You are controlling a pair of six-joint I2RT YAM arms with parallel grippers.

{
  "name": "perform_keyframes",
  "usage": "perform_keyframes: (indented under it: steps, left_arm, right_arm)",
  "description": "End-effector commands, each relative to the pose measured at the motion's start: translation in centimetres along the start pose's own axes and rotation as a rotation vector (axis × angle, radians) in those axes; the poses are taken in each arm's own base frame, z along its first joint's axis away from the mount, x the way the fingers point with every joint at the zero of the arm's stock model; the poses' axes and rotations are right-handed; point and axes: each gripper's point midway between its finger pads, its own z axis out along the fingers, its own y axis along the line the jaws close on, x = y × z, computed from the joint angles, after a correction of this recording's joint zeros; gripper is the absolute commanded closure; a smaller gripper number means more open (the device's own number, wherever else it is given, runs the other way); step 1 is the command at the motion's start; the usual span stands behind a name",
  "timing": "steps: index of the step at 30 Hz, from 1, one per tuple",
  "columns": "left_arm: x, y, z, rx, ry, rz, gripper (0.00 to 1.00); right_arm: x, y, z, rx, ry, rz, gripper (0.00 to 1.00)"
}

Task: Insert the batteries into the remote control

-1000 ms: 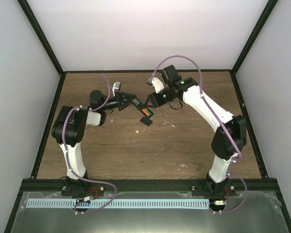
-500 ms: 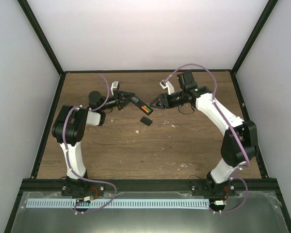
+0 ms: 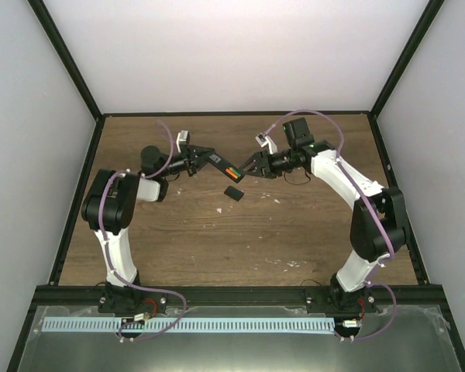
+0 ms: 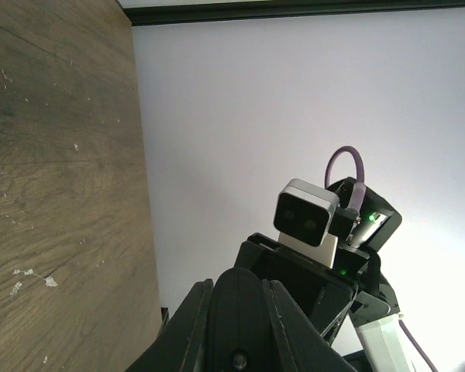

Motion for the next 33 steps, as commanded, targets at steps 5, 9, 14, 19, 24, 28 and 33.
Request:
perform_keyframes:
  steps: [5, 9, 14, 19, 24, 28, 33]
  left_arm:
    - [0.2, -2.2, -0.3, 0.042, -0.020, 0.052, 1.00]
    - [0.1, -2.2, -0.3, 0.042, -0.025, 0.057, 1.00]
    - [0.0, -2.0, -0.2, 0.040, -0.026, 0.056, 1.00]
    - [0.0, -2.0, -0.1, 0.039, -0.028, 0.055, 1.00]
    - [0.0, -2.0, 0.0, 0.036, -0.023, 0.057, 1.00]
    - [0.0, -1.9, 0.0, 0.035, -0.022, 0.057, 1.00]
    - [0.0, -1.9, 0.1, 0.032, -0.017, 0.058, 1.00]
  right_arm:
    - [-0.1, 0.4, 0.3, -0.071, 0.022, 0.056, 0.49]
    - [0.1, 0.9, 0.4, -0.110, 0.036, 0.075, 0.52]
    - [0.3, 1.2, 0.5, -0.146, 0.052, 0.082, 0.58]
    - [0.1, 1.4, 0.6, -0.159, 0.054, 0.075, 0.62]
    - [-0.2, 1.5, 0.6, -0.164, 0.053, 0.069, 0.68]
    - [-0.5, 1.6, 0.6, -0.170, 0.048, 0.060, 0.71]
    - [-0.6, 1.4, 0.7, -0.171, 0.050, 0.060, 0.73]
